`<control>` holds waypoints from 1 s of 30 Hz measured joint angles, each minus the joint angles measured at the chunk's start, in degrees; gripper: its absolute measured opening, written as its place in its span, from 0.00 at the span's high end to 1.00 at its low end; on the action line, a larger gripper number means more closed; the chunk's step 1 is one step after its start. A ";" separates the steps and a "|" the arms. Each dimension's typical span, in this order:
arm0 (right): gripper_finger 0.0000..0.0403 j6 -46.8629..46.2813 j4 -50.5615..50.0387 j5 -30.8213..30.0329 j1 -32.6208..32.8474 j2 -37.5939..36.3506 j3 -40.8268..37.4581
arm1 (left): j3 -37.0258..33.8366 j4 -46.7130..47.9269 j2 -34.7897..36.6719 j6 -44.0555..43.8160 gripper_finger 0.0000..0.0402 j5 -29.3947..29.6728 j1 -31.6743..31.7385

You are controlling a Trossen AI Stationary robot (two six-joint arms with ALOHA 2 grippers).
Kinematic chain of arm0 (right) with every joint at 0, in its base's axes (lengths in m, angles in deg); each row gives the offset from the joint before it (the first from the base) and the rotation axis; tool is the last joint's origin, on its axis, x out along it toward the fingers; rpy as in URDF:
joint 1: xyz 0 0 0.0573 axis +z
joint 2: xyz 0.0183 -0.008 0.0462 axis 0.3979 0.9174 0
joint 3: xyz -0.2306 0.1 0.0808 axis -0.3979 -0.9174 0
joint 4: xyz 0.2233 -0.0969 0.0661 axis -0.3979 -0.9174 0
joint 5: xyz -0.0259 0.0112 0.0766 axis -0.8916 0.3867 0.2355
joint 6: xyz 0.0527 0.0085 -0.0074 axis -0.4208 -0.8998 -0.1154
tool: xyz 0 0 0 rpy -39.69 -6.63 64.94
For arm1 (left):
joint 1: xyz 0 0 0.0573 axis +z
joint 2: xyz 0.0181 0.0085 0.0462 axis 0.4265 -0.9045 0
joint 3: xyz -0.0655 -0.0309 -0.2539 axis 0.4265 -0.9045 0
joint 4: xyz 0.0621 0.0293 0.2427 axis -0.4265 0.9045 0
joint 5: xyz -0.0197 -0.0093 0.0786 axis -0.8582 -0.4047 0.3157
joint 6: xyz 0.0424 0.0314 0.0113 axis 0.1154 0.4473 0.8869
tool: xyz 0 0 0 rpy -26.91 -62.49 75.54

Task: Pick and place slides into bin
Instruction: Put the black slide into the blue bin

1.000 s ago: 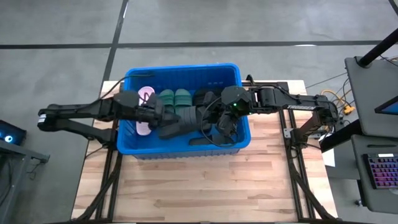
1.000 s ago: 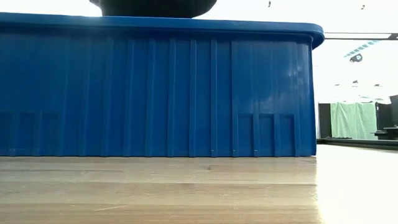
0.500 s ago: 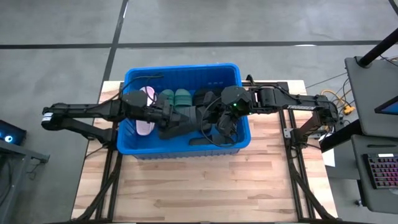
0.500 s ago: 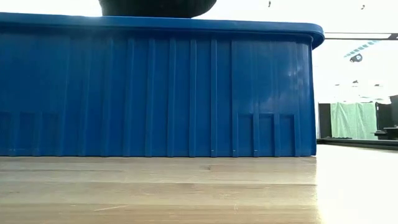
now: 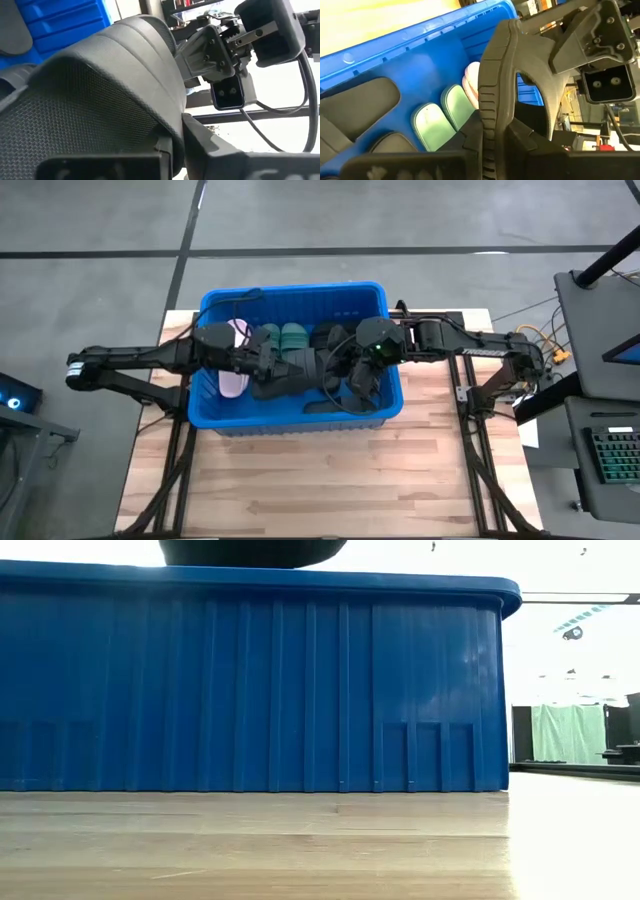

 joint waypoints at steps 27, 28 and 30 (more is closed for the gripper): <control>0.76 -18.71 -9.21 -16.33 -1.19 -1.01 0.00 | 0.63 23.00 4.93 11.58 1.00 -9.55 5.32; 0.76 -19.29 -10.26 -16.29 -1.48 -1.11 -0.02 | 0.31 25.12 5.14 12.55 1.00 -7.91 5.38; 0.77 -21.45 -10.20 -16.04 -2.19 -1.32 -0.02 | -0.31 27.12 5.40 15.38 1.00 -4.27 5.47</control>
